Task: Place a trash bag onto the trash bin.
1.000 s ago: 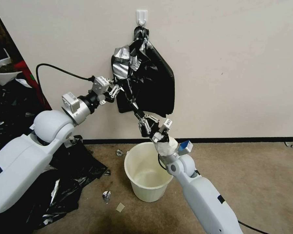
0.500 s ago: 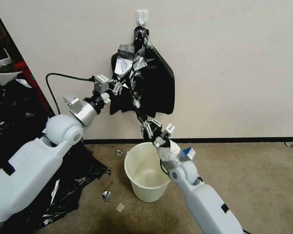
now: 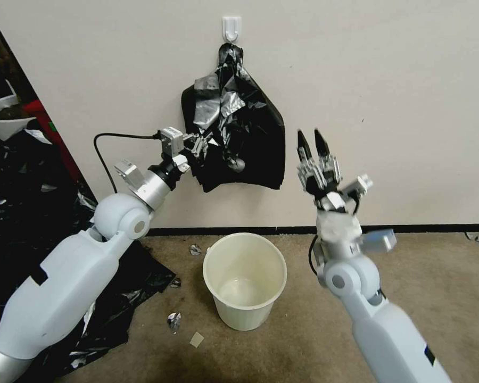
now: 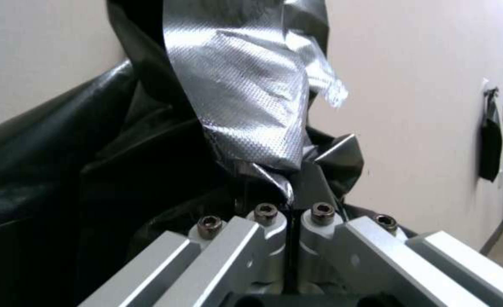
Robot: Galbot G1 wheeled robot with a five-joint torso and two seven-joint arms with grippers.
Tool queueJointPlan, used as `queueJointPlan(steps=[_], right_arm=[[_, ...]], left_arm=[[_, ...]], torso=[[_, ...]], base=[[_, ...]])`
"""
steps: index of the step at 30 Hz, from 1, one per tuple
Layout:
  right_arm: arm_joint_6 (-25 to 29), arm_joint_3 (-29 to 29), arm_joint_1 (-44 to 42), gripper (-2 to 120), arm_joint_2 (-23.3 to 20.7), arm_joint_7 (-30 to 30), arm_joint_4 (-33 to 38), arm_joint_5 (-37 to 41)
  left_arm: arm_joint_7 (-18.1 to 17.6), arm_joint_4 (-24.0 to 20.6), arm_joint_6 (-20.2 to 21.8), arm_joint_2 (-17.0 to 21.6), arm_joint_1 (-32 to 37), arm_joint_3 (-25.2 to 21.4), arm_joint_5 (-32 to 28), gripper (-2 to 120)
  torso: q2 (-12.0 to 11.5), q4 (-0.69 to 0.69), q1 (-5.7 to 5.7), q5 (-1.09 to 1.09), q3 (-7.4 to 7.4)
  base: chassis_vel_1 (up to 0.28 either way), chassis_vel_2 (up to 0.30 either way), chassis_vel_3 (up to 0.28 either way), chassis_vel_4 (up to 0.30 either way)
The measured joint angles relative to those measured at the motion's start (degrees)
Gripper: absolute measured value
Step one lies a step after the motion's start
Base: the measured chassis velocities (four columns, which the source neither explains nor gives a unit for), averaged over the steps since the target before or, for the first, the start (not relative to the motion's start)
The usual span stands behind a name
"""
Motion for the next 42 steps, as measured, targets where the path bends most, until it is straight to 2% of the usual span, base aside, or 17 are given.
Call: queueJointPlan(steps=[3,5,6,7,9,10,12,23,33,34,36,39,41,42], right_arm=[[-4.00,-6.53,8.29,90,-3.06,2.67,-3.75,-9.14],[-4.97,-7.78,9.60,93,-3.54,3.22,-4.32,-10.12],[-7.23,-10.67,12.49,98,-4.68,4.58,-5.27,-11.70],[-7.90,-11.34,13.24,99,-4.96,4.95,-5.46,-11.98],[-13.17,-14.90,17.44,100,-6.25,7.79,-5.88,-12.82],[-13.17,-14.90,17.44,100,-6.25,7.79,-5.88,-12.82],[-16.61,-16.11,19.88,100,-6.80,9.48,-5.93,-12.80],[-19.69,-16.91,22.29,94,-8.21,9.85,-6.65,-12.66],[-22.77,-17.18,24.05,73,-9.52,7.28,-7.28,-15.72],[-22.85,-17.32,24.54,66,-9.49,6.90,-7.54,-16.22],[-22.85,-17.38,24.85,63,-9.44,6.58,-7.73,-16.40],[-22.70,-17.64,25.99,47,-9.10,5.33,-8.54,-16.80],[-22.69,-17.68,26.12,45,-9.01,5.24,-8.63,-16.83],[-22.72,-17.77,26.36,38,-8.77,5.16,-8.83,-17.03]], left_arm=[[0.20,0.54,-0.27,-0.40,-0.42,0.56,-0.03,0],[0.30,0.57,-0.35,-0.46,-0.47,0.68,-0.10,0],[0.58,0.68,-0.60,-0.61,-0.51,0.90,-0.24,0],[0.68,0.72,-0.69,-0.67,-0.51,0.96,-0.27,0],[1.00,0.93,-0.96,-1.12,-0.51,1.12,-0.29,0],[1.00,0.93,-0.96,-1.12,-0.51,1.12,-0.29,0],[1.10,0.95,-1.02,-1.50,-0.46,1.12,-0.27,0],[1.43,0.55,-1.15,-1.62,-0.40,0.84,-0.17,0],[2.81,-0.28,-1.29,-1.52,0.38,0.10,-0.31,0],[2.90,-0.28,-1.30,-1.58,0.45,0.10,-0.31,0],[2.93,-0.27,-1.31,-1.67,0.48,0.09,-0.31,0],[2.99,0.05,-1.32,-2.04,0.64,0.06,-0.29,0],[3.01,0.09,-1.32,-2.09,0.70,0.05,-0.28,0],[3.04,0.16,-1.33,-2.26,0.82,-0.02,-0.25,0]], torso=[[0.00,0.02,0.00,-0.01,0.00],[0.00,0.02,0.00,-0.01,0.01],[0.00,0.02,0.00,0.00,0.01],[0.00,0.02,0.00,-0.01,0.01],[0.00,0.02,0.00,-0.01,0.01],[0.00,0.02,0.00,-0.01,0.01],[0.00,0.02,0.00,-0.02,0.01],[0.00,0.01,0.00,-0.01,0.01],[0.00,0.01,0.00,-0.01,0.00],[0.00,0.01,0.00,-0.01,0.00],[0.00,0.01,0.00,-0.01,0.00],[0.00,0.01,0.00,-0.01,0.00],[0.00,0.01,0.00,-0.01,0.00],[0.00,0.01,0.00,-0.01,0.00]], base=[[0.000,0.000,0.000,0.000],[0.000,0.000,0.000,0.000],[0.000,0.000,0.000,0.000],[0.000,0.000,0.000,0.000],[0.000,0.000,0.000,0.000],[0.000,0.000,0.000,0.000],[0.000,0.000,0.000,0.000],[0.000,0.000,0.000,0.000],[0.000,0.000,0.000,0.000],[0.000,0.000,0.000,0.000],[0.000,0.000,0.000,0.000],[0.000,0.000,0.000,0.000],[0.000,0.000,0.000,0.000],[0.000,0.000,0.000,0.000]])
